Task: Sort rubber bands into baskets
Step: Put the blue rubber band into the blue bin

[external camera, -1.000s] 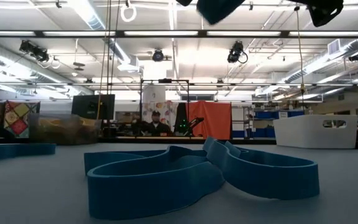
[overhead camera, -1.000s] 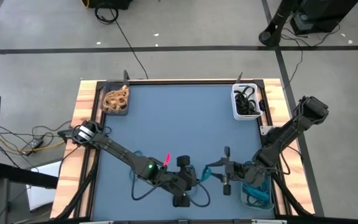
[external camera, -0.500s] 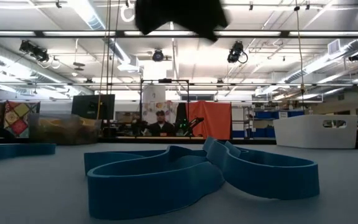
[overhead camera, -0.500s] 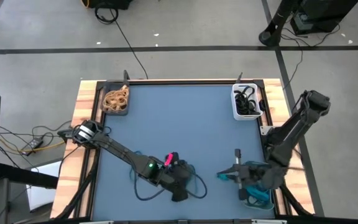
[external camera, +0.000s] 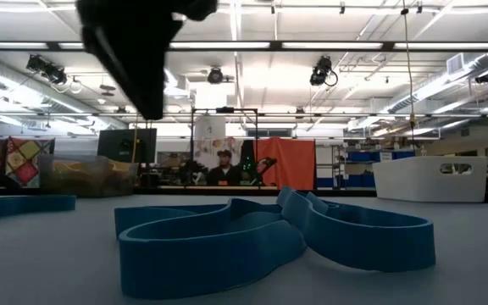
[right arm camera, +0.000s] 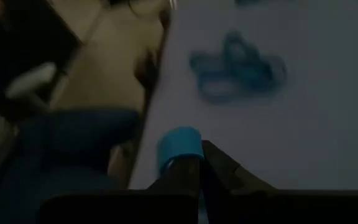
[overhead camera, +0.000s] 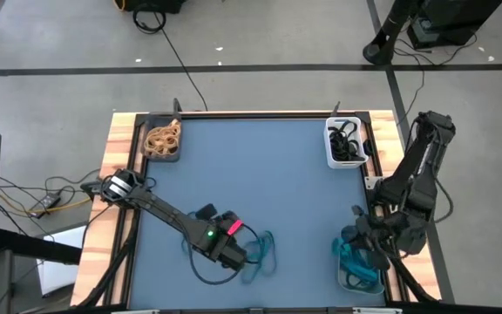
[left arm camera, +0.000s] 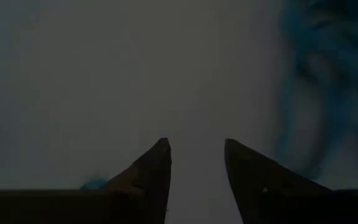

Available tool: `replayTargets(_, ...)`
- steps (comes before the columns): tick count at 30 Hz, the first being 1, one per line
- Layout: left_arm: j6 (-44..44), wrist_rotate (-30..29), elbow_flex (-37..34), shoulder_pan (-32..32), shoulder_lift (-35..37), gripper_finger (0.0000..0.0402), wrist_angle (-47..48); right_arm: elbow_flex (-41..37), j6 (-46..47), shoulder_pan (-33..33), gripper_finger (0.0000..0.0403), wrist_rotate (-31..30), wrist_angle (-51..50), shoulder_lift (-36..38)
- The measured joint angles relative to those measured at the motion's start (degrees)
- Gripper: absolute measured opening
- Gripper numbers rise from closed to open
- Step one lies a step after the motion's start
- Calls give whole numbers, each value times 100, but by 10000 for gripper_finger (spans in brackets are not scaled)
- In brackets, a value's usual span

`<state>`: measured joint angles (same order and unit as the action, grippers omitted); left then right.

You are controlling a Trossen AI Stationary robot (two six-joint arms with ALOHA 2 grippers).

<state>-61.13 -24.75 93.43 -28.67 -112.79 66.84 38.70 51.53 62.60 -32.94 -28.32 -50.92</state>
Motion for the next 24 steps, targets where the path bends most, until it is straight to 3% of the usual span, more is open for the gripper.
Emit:
replayTargets(7, -333, 379, 0, -31, 0, 154, 744, -2, 1570, 496, 10, 276, -904, -366)
replayTargets(11, -185, 578, 0, -31, 2, 154, 729, -2, 1641, 757, 10, 421, -719, -565)
replayTargets(20, -99, 601, 0, -23, 2, 154, 840, 481, 1468, 1434, 10, -335, -735, -608)
replayTargets(24, -333, 601, 0, -13, 2, 154, 1293, 863, 1473, 1569, 10, -346, -1102, -612)
